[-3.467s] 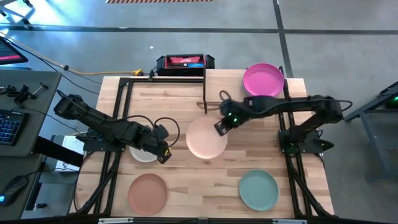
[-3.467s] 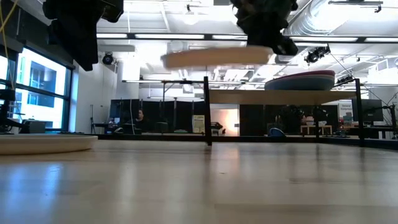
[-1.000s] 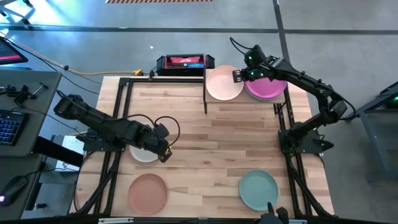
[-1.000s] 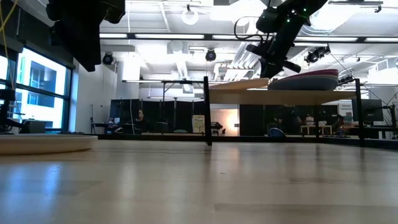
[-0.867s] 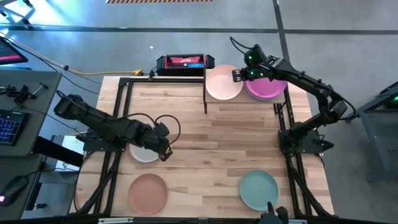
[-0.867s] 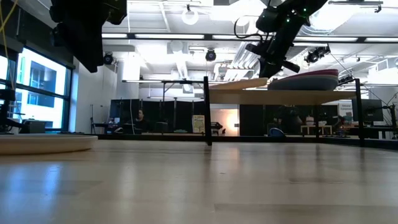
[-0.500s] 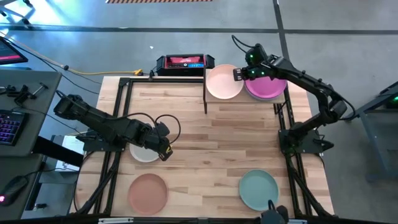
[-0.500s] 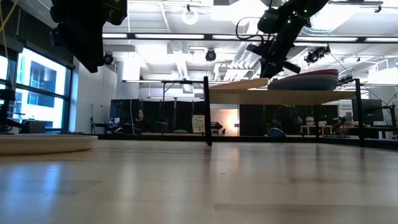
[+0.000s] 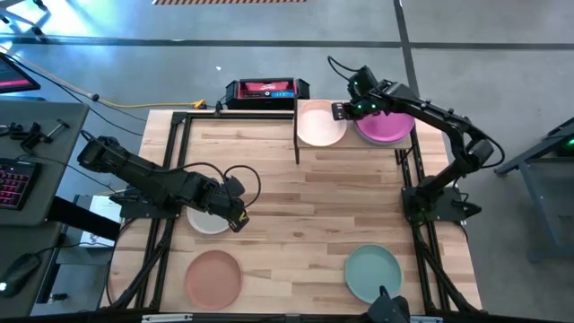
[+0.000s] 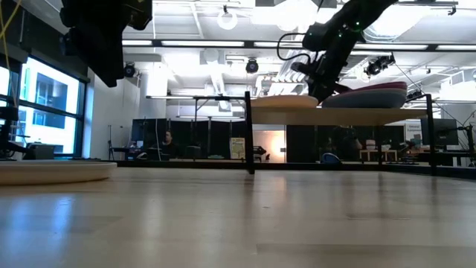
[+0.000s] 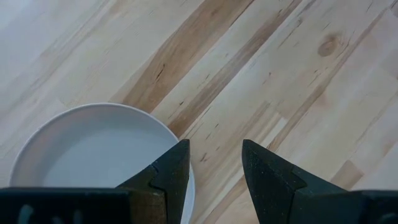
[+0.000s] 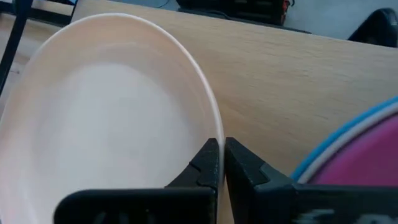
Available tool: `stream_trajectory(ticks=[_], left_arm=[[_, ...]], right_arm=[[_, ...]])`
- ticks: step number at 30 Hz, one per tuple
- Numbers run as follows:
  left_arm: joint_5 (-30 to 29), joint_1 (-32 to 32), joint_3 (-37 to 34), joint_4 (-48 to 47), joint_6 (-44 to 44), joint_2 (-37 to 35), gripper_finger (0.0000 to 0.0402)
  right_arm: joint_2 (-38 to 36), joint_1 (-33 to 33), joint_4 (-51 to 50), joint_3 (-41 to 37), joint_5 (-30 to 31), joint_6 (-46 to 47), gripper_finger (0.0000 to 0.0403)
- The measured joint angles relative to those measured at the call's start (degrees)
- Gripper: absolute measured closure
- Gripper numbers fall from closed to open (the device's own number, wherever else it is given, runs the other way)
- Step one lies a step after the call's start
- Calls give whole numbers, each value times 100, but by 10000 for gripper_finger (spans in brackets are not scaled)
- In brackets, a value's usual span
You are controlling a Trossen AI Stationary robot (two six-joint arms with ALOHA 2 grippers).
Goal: Place and stack plates onto a shelf
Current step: Put the light orange plate on the shelf
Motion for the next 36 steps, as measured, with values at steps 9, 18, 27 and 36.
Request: stream_trajectory(ticks=[9, 18, 27, 36], left_arm=[[0, 0, 0, -3, 58, 0, 263], [-1, 0, 0, -3, 119, 0, 263], [-2, 0, 0, -3, 119, 0, 263], [-2, 0, 0, -2, 119, 0, 263]], right_arm=[[-87, 0, -37, 0, 271, -146, 402], [-89, -3, -55, 0, 181, -119, 402], [-90, -82, -57, 0, -10, 150, 402], [-94, -81, -110, 0, 16, 184, 402]])
